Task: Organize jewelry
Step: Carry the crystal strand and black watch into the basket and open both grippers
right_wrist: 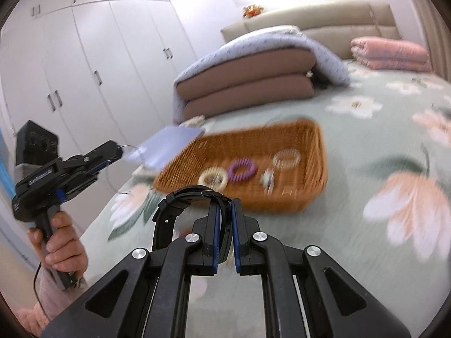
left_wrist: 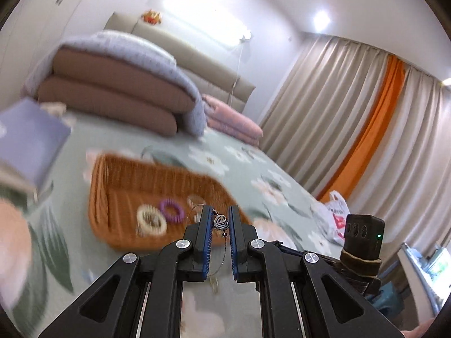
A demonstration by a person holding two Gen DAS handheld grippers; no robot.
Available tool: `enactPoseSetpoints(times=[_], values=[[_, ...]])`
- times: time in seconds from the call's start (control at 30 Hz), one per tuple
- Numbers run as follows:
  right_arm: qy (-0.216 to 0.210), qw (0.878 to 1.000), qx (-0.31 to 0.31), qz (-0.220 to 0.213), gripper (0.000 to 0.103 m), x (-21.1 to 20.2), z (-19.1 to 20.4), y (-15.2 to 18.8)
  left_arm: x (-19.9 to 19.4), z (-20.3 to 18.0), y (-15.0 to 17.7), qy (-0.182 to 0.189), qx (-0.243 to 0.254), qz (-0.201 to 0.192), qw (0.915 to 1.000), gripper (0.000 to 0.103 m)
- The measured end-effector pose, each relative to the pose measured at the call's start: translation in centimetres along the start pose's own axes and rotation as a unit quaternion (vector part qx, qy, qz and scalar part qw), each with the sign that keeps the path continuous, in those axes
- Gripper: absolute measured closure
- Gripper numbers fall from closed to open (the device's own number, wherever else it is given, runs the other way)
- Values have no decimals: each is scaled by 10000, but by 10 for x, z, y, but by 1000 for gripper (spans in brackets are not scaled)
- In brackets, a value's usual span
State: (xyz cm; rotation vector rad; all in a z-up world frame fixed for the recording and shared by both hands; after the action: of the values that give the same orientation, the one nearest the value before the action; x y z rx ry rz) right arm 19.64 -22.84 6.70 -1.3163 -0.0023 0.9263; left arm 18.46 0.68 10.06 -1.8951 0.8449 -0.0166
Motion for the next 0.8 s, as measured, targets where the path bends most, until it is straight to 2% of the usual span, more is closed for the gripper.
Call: enactPoseSetpoints(times=[0.1, 0.17, 0.2, 0.33, 0.4, 0.53, 0.8], values=[[330, 9992, -101, -188, 93, 13, 0, -34, 12, 2, -23, -231, 150, -86, 9996, 92], [541, 9982, -133, -224, 93, 26, -4, -50, 29, 12, -36, -692, 250, -120, 9972, 92], [691, 9973, -87, -221, 93, 35, -9, -57, 37, 18, -41, -798, 256, -122, 9964, 92], [1213, 9919, -6, -374, 93, 59, -27, -68, 78, 48, -44, -1104, 154, 50, 9938, 92], [1246, 9918, 74, -277, 92, 73, -38, -63, 95, 60, -36, -1212, 155, 197, 9923, 92], [1254, 9913, 310, 233, 92, 104, -56, -49, 114, 73, -18, -1430, 245, 460, 9883, 91], [1258, 9897, 358, 583, 92, 118, -62, -35, 123, 78, -6, -1394, 188, 660, 9879, 91]])
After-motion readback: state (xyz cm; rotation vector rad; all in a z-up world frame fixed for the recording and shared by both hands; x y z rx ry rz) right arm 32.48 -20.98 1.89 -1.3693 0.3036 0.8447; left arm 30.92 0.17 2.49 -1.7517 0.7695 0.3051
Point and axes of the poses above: each gripper's, at about its wrist camera, not at the fingertips, and x roughly the way its jaws point, z to its left, y to its underside, the point moved 5 cm from there along x, roughly the way its jaws point, and after that the axes turned 3 degrees about z, right-handed, at the moved point
